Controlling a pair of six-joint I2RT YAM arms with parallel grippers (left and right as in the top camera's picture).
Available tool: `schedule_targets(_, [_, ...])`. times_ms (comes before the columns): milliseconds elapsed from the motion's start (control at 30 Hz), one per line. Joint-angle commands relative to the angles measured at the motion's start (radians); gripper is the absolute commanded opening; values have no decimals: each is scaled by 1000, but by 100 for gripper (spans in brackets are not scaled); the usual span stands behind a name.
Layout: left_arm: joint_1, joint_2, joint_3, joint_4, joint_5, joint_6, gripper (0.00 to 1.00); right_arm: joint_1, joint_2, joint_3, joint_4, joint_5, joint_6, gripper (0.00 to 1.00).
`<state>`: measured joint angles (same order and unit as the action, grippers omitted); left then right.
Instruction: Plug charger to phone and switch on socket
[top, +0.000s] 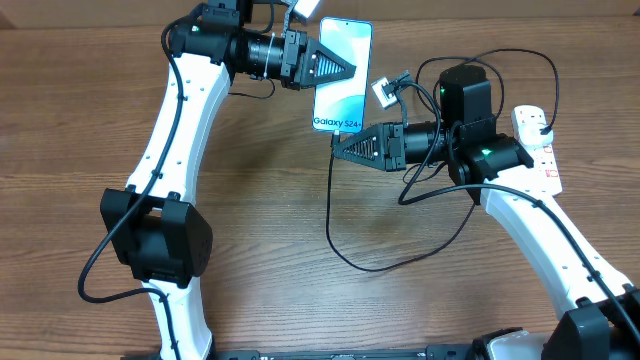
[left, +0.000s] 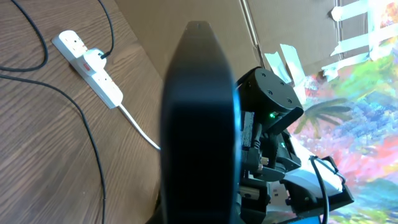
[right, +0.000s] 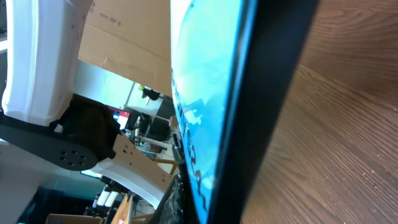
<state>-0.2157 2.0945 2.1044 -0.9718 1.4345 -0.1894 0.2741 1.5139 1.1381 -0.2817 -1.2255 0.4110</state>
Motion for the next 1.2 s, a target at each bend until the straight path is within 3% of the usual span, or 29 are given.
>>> schedule_targets(0, [2,-30,9,5,28,-56,4,0,-1,8,-10,5,9,4])
schedule_targets(367, [3,-30,9,9,6,-80,4,0,-1,8,-18,5,24,4])
schedule_targets(533, [65,-30,9,15,-272,-108,4,6,-1,8,-108,119,19,4])
schedule_targets(567, [82,-30,9,15,-291,-108,4,9,-1,8,-122,143,18,6])
schedule_targets(733, [183,-30,9,2,-346,-126,4,42,-1,8,-200,334,19,45])
schedule_targets(900, [290,-30,9,-58,-346,-125,4,86,9,114,-364,617,17,52])
schedule_targets(1167, [397,-30,9,-84,-357,-126,4,187,170,484,-685,932,-70,59])
